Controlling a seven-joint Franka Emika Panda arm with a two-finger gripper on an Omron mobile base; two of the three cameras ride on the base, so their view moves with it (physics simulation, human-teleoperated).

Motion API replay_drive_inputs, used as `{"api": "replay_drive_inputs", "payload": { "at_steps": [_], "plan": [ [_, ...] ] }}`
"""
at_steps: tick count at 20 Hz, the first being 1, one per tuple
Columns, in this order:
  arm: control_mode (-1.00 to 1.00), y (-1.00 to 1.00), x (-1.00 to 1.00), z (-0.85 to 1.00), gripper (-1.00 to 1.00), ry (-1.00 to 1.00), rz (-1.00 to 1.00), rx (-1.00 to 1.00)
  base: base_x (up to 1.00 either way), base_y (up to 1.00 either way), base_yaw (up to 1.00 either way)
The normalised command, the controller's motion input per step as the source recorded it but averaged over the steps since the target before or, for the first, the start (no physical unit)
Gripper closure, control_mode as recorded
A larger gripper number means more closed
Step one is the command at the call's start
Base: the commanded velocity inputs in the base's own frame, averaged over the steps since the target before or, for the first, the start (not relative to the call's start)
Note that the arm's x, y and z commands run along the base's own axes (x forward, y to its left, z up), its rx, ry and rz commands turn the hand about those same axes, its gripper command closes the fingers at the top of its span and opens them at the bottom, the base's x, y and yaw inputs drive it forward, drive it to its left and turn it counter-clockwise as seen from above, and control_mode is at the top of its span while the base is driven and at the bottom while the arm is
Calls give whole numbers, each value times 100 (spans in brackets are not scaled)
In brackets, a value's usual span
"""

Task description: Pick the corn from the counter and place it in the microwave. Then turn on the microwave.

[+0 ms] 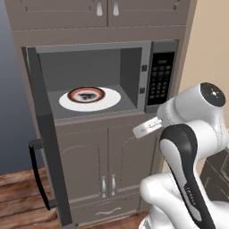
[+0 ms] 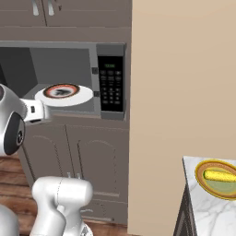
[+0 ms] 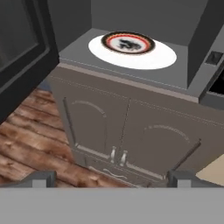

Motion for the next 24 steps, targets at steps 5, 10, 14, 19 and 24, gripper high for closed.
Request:
{"api": "replay_drive_inputs", "payload": {
  "at_steps": [5,10,14,19,24],
  "plan": [
    [-100,-36,-5,0,-100,9,-16,0,0,0,0],
    [-100,-36,-5,0,-100,5,-15,0,0,0,0],
    [-100,-34,-4,0,-100,1,-12,0,0,0,0],
    [-100,-36,-3,-3,-100,1,-14,0,0,0,0],
    [-100,-42,-2,-1,-100,4,-17,1,0,0,0]
  ]
}}
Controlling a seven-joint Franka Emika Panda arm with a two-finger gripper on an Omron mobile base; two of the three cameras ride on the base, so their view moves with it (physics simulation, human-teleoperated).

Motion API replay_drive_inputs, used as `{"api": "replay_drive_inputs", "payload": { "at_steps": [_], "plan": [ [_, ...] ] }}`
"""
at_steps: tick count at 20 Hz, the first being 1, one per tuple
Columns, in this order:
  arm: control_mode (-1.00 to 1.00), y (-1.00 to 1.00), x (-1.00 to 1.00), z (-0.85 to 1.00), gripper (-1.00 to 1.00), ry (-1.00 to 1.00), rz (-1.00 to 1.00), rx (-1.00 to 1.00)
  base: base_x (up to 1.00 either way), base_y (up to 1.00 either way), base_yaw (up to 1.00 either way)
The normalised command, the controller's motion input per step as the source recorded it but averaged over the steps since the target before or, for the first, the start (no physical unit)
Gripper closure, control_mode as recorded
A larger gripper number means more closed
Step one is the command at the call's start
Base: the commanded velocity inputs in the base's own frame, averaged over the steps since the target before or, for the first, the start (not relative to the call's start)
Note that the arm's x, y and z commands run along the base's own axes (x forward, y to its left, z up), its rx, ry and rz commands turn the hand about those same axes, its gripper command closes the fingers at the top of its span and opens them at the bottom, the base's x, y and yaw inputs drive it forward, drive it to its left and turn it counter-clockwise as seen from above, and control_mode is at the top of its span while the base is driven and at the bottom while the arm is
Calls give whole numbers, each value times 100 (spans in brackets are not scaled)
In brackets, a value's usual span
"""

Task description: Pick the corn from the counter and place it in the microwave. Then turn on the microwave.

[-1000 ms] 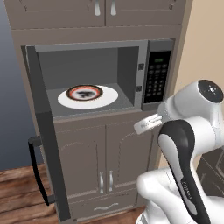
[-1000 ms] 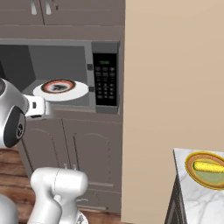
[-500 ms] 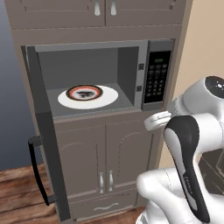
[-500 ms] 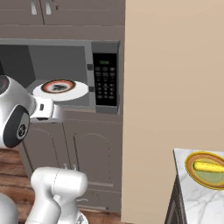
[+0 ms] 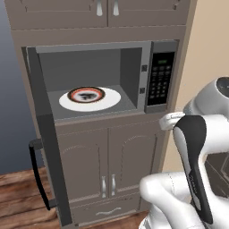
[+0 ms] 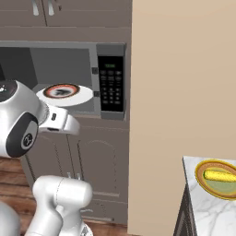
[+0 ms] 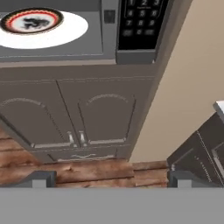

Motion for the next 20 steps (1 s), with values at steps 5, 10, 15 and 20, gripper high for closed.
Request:
{"api": "replay_drive_inputs", "payload": {
  "at_steps": [5,10,15,20],
  "plan": [
    [-100,-43,-1,0,-100,5,-19,1,0,0,0],
    [-100,-48,-1,0,-100,4,-20,1,0,0,0],
    [-100,-49,0,0,-100,2,-19,0,0,0,0],
    [-100,-50,0,0,-100,3,-18,0,0,0,0]
  ]
}}
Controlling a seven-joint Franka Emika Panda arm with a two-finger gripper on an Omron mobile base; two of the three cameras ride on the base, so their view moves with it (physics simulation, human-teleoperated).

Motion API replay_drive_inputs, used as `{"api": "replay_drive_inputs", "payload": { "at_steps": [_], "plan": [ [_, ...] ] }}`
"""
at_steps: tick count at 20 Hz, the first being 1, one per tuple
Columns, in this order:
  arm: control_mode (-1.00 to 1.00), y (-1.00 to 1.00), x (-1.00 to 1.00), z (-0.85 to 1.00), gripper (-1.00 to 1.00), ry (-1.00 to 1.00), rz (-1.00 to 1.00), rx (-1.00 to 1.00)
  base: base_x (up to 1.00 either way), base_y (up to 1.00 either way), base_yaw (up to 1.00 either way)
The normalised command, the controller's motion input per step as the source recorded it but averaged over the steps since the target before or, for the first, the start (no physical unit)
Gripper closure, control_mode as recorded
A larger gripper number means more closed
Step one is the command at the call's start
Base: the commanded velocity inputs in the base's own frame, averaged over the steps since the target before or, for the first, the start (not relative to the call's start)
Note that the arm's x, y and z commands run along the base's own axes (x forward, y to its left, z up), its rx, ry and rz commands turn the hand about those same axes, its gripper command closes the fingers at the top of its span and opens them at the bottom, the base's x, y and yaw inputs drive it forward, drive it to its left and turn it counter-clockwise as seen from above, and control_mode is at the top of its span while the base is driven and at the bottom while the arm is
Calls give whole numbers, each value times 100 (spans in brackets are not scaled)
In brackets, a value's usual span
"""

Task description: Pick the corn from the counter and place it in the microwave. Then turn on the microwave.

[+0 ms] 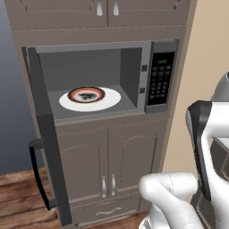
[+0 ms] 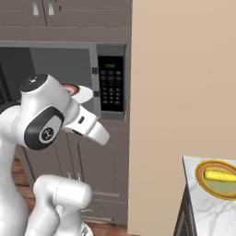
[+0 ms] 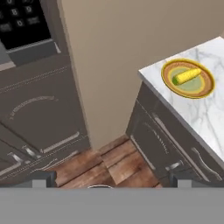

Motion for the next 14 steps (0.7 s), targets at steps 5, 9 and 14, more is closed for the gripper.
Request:
{"api": "replay_drive_inputs", "payload": {
  "at_steps": [5,9,14],
  "plan": [
    [-100,-46,0,0,-100,4,-18,0,0,0,0],
    [-100,-46,0,-1,-100,3,-17,0,0,0,0],
    [-100,-47,0,-4,-100,2,-16,0,0,0,0]
  ]
}}
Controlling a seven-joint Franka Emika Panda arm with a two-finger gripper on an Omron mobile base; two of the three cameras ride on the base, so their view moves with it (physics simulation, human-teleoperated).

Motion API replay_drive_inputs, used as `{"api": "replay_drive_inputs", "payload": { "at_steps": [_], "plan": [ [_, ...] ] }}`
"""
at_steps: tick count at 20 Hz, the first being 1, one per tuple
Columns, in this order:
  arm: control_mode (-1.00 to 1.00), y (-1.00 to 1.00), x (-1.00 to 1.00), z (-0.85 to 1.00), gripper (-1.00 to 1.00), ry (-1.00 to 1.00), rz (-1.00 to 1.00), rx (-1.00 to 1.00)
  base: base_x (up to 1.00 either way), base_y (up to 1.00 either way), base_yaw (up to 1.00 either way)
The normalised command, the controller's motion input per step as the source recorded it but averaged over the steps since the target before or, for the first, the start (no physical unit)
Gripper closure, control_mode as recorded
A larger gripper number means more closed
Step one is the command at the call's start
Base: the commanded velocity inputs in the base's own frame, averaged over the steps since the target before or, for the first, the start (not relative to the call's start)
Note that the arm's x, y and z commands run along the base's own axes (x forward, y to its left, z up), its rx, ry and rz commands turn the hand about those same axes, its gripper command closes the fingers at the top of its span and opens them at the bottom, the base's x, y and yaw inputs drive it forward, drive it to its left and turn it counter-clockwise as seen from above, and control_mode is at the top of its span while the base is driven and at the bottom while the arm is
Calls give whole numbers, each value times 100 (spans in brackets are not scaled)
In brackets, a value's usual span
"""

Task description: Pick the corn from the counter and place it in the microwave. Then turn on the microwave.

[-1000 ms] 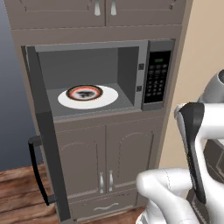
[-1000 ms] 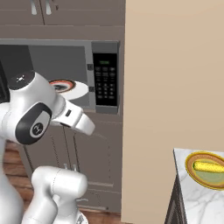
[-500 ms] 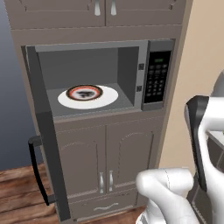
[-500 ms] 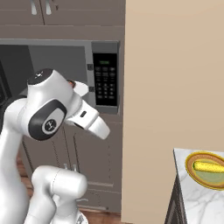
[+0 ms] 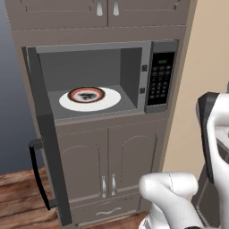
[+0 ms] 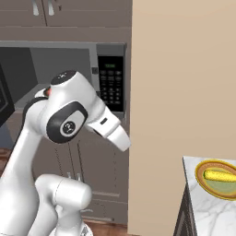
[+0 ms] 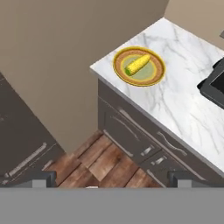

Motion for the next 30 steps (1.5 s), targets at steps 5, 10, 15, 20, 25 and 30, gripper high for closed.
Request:
{"api": "replay_drive_inputs", "payload": {
  "at_steps": [5,10,15,20,25,30],
  "plan": [
    [-100,-41,0,-2,-100,0,-15,0,0,0,0],
    [-100,-38,2,-4,-100,0,-14,0,0,0,0],
    [-100,-35,1,-3,-100,0,-13,2,0,0,0],
    [-100,-34,1,-3,-100,0,-13,3,0,0,0],
    [-100,-26,0,-7,-100,0,-12,3,0,0,0],
    [-100,-17,1,-17,-100,-2,-11,1,0,0,0]
  ]
}}
